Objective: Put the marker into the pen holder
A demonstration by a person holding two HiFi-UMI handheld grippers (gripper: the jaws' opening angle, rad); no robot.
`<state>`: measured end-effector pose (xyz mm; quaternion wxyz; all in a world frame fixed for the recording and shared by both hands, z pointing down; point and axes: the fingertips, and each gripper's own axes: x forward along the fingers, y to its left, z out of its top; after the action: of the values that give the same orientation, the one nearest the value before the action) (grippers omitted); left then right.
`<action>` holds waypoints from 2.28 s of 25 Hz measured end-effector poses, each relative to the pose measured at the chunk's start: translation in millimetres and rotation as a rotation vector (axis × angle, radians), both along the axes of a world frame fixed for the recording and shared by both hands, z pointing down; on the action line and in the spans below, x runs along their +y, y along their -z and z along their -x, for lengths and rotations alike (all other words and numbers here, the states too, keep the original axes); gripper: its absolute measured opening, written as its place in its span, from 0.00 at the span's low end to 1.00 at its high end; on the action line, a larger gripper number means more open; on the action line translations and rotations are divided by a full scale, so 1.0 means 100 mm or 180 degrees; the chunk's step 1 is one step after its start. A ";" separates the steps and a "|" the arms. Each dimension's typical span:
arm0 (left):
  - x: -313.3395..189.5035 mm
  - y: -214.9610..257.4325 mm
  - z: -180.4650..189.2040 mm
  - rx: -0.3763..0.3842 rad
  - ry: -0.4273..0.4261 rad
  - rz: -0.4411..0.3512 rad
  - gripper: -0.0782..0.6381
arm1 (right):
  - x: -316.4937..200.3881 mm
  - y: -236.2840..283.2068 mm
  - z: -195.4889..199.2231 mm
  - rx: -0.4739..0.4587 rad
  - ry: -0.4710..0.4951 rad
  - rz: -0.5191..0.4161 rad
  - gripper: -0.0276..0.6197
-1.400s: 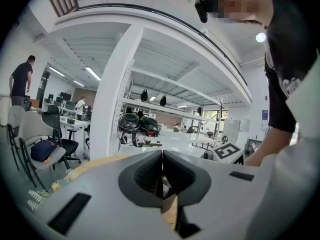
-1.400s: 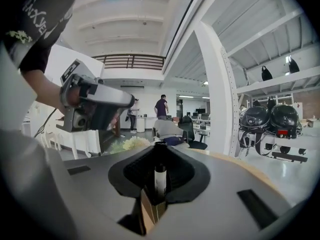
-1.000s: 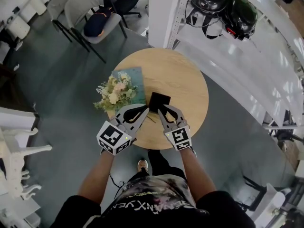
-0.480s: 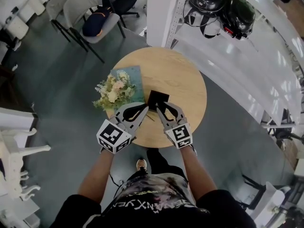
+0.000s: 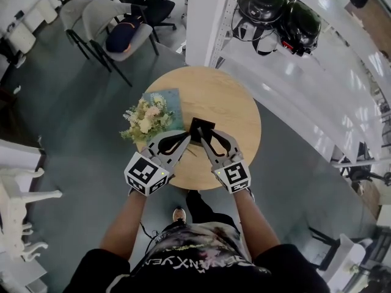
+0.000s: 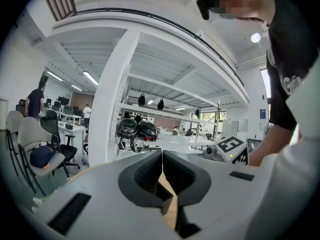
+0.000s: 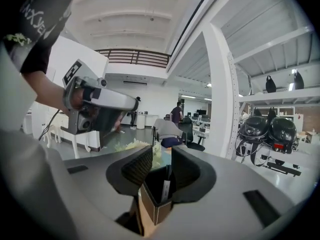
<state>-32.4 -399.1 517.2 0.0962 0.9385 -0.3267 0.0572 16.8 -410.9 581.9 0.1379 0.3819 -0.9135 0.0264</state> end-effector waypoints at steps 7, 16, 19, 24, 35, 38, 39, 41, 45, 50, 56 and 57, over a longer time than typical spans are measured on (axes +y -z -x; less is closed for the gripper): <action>0.22 0.25 0.10 -0.0026 0.0068 -0.0051 0.14 | 0.28 0.60 0.08 -0.0060 0.0151 -0.0243 0.21; 0.86 0.72 0.24 -0.0039 0.0082 -0.0223 0.14 | 1.02 1.34 0.16 -0.0059 0.0189 -0.0487 0.20; 1.14 0.86 0.30 -0.0006 0.0070 -0.0261 0.14 | 1.33 1.49 0.18 -0.0034 0.0146 -0.0571 0.18; 1.60 1.02 0.38 -0.0034 0.0013 -0.0347 0.14 | 1.86 1.69 0.20 -0.0038 0.0085 -0.0696 0.14; 2.26 1.32 0.37 -0.0008 -0.0135 -0.0398 0.14 | 2.53 1.99 0.23 -0.0109 -0.0077 -0.0726 0.05; 2.36 1.38 0.31 0.0006 -0.0158 -0.0406 0.14 | 2.61 2.04 0.19 -0.0148 -0.0085 -0.0672 0.05; 2.38 1.41 0.29 0.0016 -0.0159 -0.0406 0.14 | 2.62 2.05 0.17 -0.0161 -0.0081 -0.0653 0.05; 2.40 1.44 0.25 0.0027 -0.0155 -0.0409 0.14 | 2.64 2.07 0.14 -0.0183 -0.0057 -0.0617 0.05; 2.37 1.47 0.14 0.0010 -0.0119 -0.0424 0.14 | 2.61 2.11 0.05 -0.0225 0.0032 -0.0577 0.05; 2.29 1.50 0.00 0.0014 -0.0032 -0.0429 0.14 | 2.52 2.12 -0.07 -0.0238 0.0147 -0.0565 0.05; 2.26 1.49 -0.19 -0.0009 0.0002 -0.0430 0.14 | 2.49 2.09 -0.17 -0.0135 0.0313 -0.0554 0.05; 2.26 1.49 -0.21 -0.0017 0.0011 -0.0433 0.14 | 2.49 2.09 -0.18 -0.0126 0.0329 -0.0552 0.05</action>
<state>-11.7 -173.4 368.2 0.0314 0.9421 -0.3317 0.0373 35.1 -162.3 372.9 0.0874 0.3442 -0.9334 -0.0524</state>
